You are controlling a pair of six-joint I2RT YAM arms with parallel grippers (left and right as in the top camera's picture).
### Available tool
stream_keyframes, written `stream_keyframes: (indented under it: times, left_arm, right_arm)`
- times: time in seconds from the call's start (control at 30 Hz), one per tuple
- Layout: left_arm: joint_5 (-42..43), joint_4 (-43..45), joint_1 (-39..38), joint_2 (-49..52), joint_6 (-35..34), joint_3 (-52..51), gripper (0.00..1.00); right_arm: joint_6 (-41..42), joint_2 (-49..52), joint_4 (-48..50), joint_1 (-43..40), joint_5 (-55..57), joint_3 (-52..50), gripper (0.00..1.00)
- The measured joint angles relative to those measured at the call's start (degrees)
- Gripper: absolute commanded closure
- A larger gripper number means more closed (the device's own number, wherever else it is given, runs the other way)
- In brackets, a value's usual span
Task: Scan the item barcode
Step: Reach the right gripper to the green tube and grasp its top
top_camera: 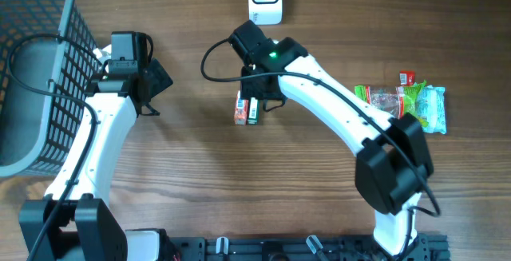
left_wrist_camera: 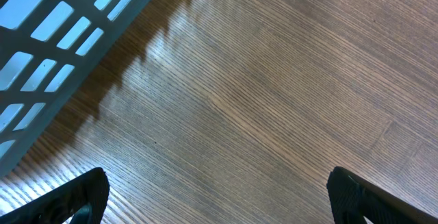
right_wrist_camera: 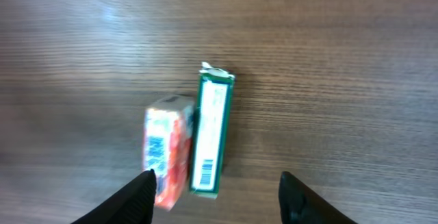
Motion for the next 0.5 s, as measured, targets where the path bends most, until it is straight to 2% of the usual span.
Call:
stream_keyframes:
  times: [0.33, 0.5]
  left_arm:
    - [0.00, 0.00, 0.00, 0.00, 0.00, 0.00, 0.00]
    - [0.00, 0.00, 0.00, 0.00, 0.00, 0.00, 0.00]
  right_arm:
    - [3.04, 3.50, 5.25, -1.14, -0.57, -1.66, 0.54]
    - [3.45, 3.67, 7.72, -1.14, -2.03, -4.98, 0.54]
